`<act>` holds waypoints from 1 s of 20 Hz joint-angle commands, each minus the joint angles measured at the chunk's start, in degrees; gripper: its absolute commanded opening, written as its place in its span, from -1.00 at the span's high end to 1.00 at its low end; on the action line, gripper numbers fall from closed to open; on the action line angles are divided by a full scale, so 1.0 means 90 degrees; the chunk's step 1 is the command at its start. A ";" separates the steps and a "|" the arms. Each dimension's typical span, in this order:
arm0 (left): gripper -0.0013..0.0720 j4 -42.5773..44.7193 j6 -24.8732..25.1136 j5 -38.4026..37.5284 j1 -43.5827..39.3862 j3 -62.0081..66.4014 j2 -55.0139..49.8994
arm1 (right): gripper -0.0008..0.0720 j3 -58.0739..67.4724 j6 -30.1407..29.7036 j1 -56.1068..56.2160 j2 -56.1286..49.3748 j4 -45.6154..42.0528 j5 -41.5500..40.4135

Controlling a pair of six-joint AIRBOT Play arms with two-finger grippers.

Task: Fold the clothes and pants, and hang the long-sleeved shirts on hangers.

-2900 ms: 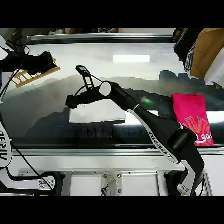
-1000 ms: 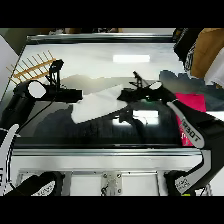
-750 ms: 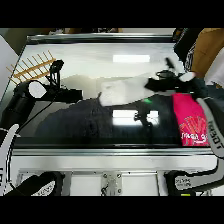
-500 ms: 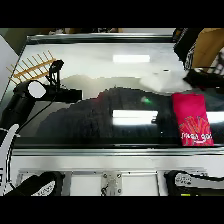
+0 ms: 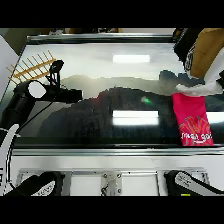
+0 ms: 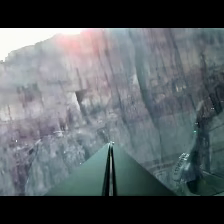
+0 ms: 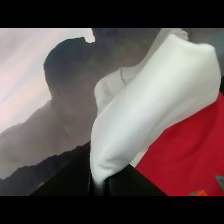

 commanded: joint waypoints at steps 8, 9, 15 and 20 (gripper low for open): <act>0.93 0.0015 0.0015 -0.0274 -0.0002 -0.0005 0.0000 | 0.94 -0.0117 0.1515 0.0624 0.0906 -0.2283 0.1921; 0.93 0.0019 0.0034 -0.0316 -0.0002 -0.0005 0.0000 | 0.94 -0.0236 0.1625 0.0627 0.0908 -0.2433 0.2135; 0.93 0.0017 0.0151 -0.0525 -0.0002 -0.0005 0.0002 | 0.94 -0.1032 0.1763 0.0619 0.0908 -0.2839 0.2659; 0.93 0.0017 0.0189 -0.0529 -0.0002 -0.0005 0.0000 | 0.10 -0.1314 0.1756 0.0619 0.0901 -0.2895 0.2654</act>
